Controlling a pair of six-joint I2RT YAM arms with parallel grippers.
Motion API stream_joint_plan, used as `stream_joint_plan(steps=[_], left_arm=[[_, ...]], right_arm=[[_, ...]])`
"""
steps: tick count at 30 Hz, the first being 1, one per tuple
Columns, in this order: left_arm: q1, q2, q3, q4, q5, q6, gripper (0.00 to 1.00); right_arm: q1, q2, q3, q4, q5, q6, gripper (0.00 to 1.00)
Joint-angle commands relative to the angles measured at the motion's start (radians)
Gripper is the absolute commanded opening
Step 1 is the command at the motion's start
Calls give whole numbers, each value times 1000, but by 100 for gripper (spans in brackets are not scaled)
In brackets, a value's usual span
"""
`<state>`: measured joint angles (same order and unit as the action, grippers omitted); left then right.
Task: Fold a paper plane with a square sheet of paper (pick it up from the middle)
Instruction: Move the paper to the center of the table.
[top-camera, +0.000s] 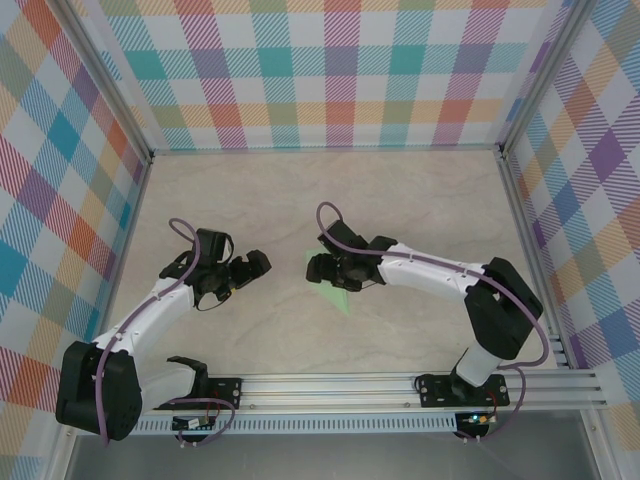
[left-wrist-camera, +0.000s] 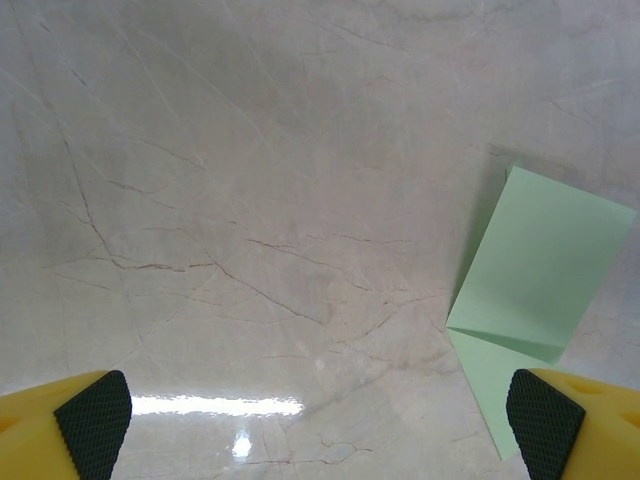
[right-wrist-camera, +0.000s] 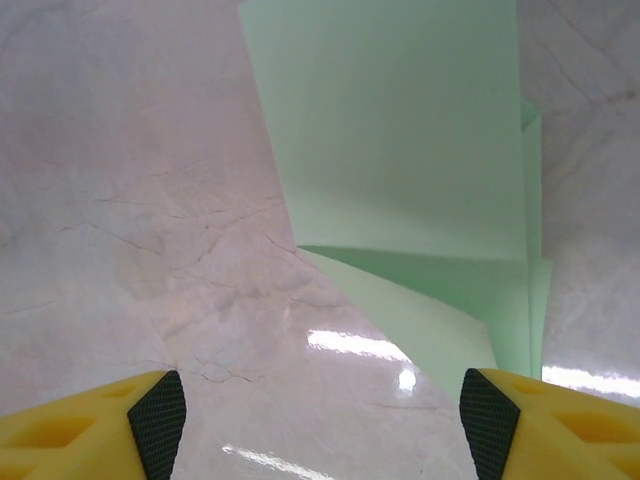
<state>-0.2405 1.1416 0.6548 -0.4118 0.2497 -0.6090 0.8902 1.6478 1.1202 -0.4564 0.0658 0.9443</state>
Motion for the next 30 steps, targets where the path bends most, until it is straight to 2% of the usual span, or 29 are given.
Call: stream_joint_plan(steps=[1, 8, 12, 24, 30], left_arm=[[13, -3, -4, 5, 29, 12, 99], [12, -2, -12, 29, 85, -4, 100], [10, 19, -13, 66, 138, -17, 100], [-14, 78, -11, 125, 177, -44, 100], [-44, 131, 5, 175, 210, -63, 87]], right_arm=[[18, 23, 18, -52, 76, 137, 76], [14, 82, 27, -21, 65, 129, 78], [2, 84, 7, 64, 10, 118, 78], [-24, 115, 0, 46, 37, 116, 78], [-39, 133, -34, 86, -7, 123, 77]])
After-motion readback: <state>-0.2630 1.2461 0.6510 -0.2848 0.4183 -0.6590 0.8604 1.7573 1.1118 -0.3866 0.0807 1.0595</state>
